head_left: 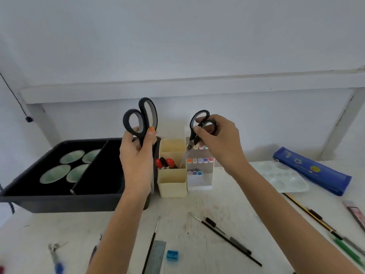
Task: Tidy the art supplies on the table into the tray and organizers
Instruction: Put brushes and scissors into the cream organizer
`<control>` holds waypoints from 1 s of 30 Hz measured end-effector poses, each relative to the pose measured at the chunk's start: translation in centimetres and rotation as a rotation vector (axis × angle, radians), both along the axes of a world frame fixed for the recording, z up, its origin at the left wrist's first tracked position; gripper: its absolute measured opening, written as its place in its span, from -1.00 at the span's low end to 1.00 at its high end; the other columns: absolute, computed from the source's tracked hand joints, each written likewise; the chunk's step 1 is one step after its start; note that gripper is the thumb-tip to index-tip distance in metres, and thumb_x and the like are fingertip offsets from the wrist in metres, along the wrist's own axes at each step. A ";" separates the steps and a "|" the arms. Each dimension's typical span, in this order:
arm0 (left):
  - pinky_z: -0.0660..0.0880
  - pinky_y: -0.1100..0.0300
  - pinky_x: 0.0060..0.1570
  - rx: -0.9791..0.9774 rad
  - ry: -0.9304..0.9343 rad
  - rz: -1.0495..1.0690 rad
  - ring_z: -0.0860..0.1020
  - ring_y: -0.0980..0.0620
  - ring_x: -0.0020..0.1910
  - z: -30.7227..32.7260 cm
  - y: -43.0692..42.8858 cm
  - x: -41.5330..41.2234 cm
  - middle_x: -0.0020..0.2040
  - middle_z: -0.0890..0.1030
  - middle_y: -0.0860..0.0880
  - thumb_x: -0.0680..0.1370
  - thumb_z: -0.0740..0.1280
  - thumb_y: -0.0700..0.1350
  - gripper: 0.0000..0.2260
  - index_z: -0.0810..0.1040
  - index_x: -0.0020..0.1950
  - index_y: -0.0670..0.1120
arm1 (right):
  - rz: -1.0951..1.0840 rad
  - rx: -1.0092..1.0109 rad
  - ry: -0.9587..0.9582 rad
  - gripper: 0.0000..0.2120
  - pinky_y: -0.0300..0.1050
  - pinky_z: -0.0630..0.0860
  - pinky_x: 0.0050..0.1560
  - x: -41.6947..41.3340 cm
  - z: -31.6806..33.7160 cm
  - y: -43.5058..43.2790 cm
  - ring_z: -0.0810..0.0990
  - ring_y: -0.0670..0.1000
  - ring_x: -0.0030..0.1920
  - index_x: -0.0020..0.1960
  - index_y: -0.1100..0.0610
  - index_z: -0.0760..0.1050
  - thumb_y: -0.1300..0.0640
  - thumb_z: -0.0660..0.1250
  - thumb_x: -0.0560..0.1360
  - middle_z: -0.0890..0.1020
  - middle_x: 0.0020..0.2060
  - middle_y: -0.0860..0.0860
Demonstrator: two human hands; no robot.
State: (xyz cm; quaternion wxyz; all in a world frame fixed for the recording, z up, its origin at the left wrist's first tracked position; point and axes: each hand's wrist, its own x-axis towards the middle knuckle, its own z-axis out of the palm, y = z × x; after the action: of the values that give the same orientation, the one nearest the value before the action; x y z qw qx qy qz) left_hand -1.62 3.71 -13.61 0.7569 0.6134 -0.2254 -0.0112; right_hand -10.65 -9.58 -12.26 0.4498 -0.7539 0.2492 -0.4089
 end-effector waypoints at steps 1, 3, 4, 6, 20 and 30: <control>0.53 0.10 0.11 -0.006 0.000 0.013 0.62 0.14 0.04 0.5 -0.3 1.1 0.07 0.65 -0.03 0.57 0.28 -0.08 -0.74 0.43 0.25 -0.09 | -0.005 -0.044 0.015 -0.84 -0.11 0.57 -0.02 0.8 0.6 0.0 0.64 0.01 -0.18 0.02 0.17 0.55 0.17 0.39 0.45 0.63 -0.23 -0.03; 0.58 0.10 0.02 -0.052 0.030 0.011 0.62 0.09 0.04 1.5 -0.9 3.2 0.11 0.62 -0.07 0.59 0.26 -0.12 -0.68 0.36 0.32 -0.13 | 0.013 -0.096 0.007 -0.81 -0.23 0.56 -0.11 2.4 1.6 -0.2 0.63 0.00 -0.21 0.06 0.17 0.50 0.22 0.39 0.46 0.62 -0.22 -0.02; 0.60 0.11 -0.03 -0.085 0.038 0.002 0.62 0.09 0.00 2.0 -1.2 4.1 0.10 0.61 -0.07 0.59 0.26 -0.15 -0.67 0.33 0.34 -0.14 | 0.028 -0.118 0.005 -0.80 -0.29 0.56 -0.18 3.1 2.0 -0.3 0.64 0.00 -0.23 0.05 0.17 0.46 0.25 0.38 0.46 0.63 -0.19 0.01; 0.58 0.15 -0.10 -0.149 0.026 -0.016 0.61 0.12 -0.15 2.8 -2.1 5.6 0.02 0.60 -0.06 0.56 0.29 -0.23 -0.65 0.32 0.33 -0.11 | 0.039 -0.169 0.035 -0.81 -0.36 0.54 -0.26 4.6 2.4 -0.9 0.63 0.01 -0.23 0.02 0.16 0.44 0.29 0.37 0.45 0.64 -0.14 0.07; 0.49 0.41 -0.16 -0.079 0.011 0.038 0.53 0.22 -0.10 -4.8 -8.7 10.9 0.04 0.51 -0.01 0.51 0.35 -0.30 -0.72 0.34 0.11 -0.09 | -0.067 -0.469 0.481 -0.92 -0.17 0.45 -0.26 12.5 -0.8 -4.1 0.57 0.09 -0.18 -0.10 0.23 0.48 0.24 0.35 0.45 0.59 -0.14 0.14; 0.49 0.30 -0.09 0.212 0.170 -0.207 0.53 0.07 0.06 -7.4 -8.2 10.7 0.13 0.53 -0.06 0.62 0.16 0.01 -0.78 0.25 0.22 0.01 | -0.047 -0.496 0.768 -0.77 -0.18 0.39 -0.19 15.7 -1.9 -1.1 0.44 0.05 -0.22 -0.28 0.19 0.28 0.37 0.23 0.51 0.35 -0.32 0.03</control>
State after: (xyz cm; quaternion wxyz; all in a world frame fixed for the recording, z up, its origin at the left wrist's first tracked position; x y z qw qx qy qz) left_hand 9.05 -4.45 -21.01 0.6990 0.6602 -0.2200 -0.1648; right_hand 5.10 -10.73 -14.12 0.1212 -0.9299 0.3095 -0.1575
